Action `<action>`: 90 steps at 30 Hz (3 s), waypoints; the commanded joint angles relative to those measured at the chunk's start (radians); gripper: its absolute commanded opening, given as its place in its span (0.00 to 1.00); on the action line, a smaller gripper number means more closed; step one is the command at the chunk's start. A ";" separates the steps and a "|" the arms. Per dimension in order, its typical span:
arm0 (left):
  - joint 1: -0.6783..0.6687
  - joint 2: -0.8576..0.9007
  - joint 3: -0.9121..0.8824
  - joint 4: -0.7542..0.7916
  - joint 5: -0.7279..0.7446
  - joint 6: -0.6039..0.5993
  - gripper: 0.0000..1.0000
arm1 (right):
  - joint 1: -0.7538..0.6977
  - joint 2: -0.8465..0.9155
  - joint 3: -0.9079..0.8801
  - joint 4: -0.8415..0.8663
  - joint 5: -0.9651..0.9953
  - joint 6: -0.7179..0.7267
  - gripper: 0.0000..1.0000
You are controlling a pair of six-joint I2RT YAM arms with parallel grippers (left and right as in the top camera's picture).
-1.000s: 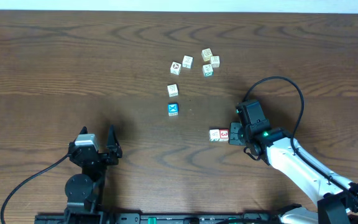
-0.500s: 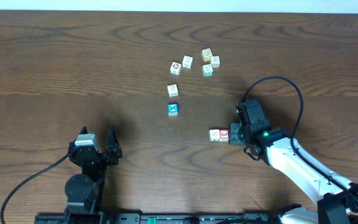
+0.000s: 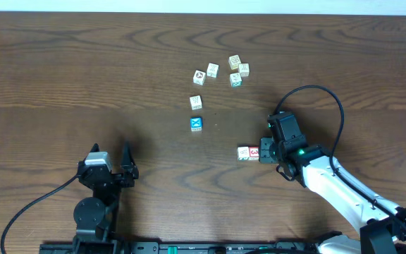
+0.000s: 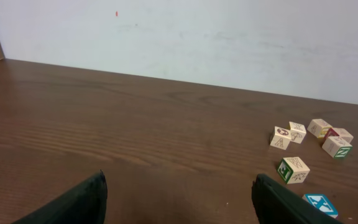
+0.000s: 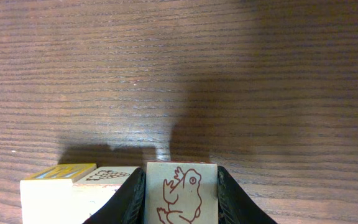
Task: Lift 4 blocks
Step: 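Lower the frog block beside the red 3 block and release, then move the right gripper to the blue X block and grasp it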
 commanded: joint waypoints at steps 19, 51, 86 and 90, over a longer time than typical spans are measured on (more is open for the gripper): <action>0.006 -0.006 -0.017 -0.041 -0.023 -0.001 0.75 | 0.004 0.078 -0.006 0.031 0.011 -0.010 0.34; 0.006 -0.005 -0.017 -0.041 -0.023 -0.001 0.75 | 0.005 0.076 0.028 -0.075 -0.001 0.029 0.13; 0.006 -0.005 -0.017 -0.041 -0.023 -0.001 0.75 | -0.008 0.076 0.097 0.138 0.014 -0.055 0.67; 0.006 -0.005 -0.017 -0.041 -0.023 -0.001 0.75 | -0.001 0.078 0.183 0.130 -0.013 -0.077 0.73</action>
